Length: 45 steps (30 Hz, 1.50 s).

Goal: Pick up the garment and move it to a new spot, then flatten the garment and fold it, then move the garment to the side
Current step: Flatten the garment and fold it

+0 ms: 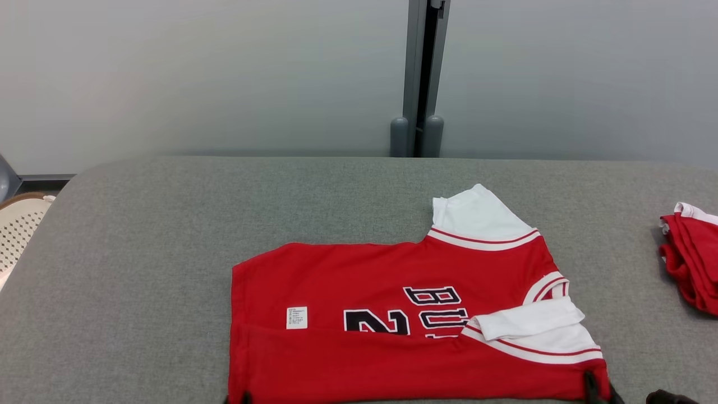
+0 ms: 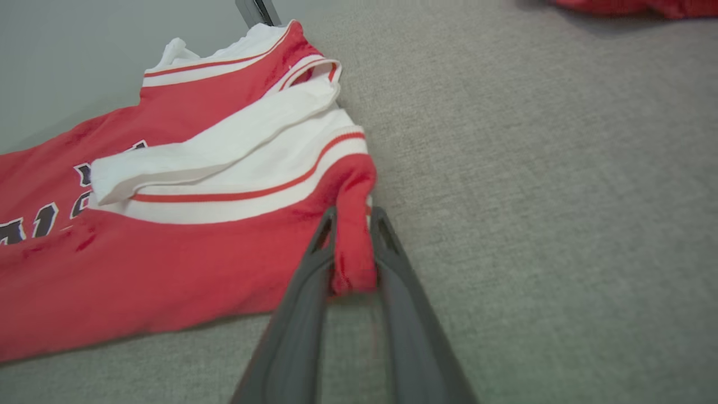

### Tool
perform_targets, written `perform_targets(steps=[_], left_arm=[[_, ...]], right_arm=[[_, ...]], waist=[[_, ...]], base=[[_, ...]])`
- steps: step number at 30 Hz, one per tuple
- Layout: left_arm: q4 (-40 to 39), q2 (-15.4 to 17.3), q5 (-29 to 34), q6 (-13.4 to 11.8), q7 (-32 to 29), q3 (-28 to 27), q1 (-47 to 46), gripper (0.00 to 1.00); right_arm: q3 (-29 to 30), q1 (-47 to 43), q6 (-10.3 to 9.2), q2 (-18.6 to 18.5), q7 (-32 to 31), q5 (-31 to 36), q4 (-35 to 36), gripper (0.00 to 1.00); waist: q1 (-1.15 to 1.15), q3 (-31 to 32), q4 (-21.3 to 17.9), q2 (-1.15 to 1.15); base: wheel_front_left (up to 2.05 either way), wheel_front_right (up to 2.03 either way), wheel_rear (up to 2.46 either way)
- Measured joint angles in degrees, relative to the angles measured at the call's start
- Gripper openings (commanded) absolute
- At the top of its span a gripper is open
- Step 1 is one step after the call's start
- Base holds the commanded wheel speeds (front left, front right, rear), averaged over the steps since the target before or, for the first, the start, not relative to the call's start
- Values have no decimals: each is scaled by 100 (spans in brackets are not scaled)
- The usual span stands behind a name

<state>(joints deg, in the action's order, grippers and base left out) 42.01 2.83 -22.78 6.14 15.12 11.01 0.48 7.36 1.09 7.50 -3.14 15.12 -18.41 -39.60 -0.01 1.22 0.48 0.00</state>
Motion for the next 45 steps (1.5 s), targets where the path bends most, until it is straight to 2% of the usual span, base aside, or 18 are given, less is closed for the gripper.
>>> perform_targets(steps=[6, 10, 13, 18, 24, 27, 31, 42, 45], left_arm=[[-463, 3, 35, -214, -1, -241, -82, 100], [-716, 4, 215, -200, 0, -403, -534, 100], [-314, 88, 271, -51, -14, -393, -1366, 100], [481, 230, 25, 79, -449, -294, -2355, 100], [1137, 391, -268, 107, -953, 27, -2875, 100], [1139, 402, -441, 108, -998, 238, -2972, 100], [1015, 505, -1017, 108, -1092, 735, -3039, 100], [780, 827, -2053, 130, -933, 1455, -3454, 100], [735, 970, -2208, 131, -709, 1599, -3638, 100]], right_arm=[[57, 221, -1, -71, 0, 140, 218, 100], [51, 622, -1, -92, 0, 222, 336, 100], [-18, 1079, -1, -141, 0, 285, 352, 100], [-175, 1550, -1, -170, 0, 345, 300, 100], [-370, 1764, -1, -159, 0, 367, 200, 100], [-393, 1789, -1, -157, 0, 367, 196, 100], [-419, 1845, -1, -166, 0, 353, 198, 100], [-608, 2453, -1, -248, 0, 314, 190, 100], [-645, 2669, -1, -289, 0, 298, 141, 100]], waist=[[0, -142, 5, 0], [1, -362, 4, 0], [2, -625, 8, 0], [3, -913, -40, 0], [3, -1133, -140, 0], [3, -1188, -154, 0], [2, -1292, -175, 0], [2, -1583, -241, 0], [2, -1678, -239, 0]], base=[[0, 0, 0], [0, 0, 0], [0, 0, 0], [0, 0, 0], [0, 0, 0], [0, 0, 0], [0, 0, 0], [0, 0, 0], [0, 0, 0]])
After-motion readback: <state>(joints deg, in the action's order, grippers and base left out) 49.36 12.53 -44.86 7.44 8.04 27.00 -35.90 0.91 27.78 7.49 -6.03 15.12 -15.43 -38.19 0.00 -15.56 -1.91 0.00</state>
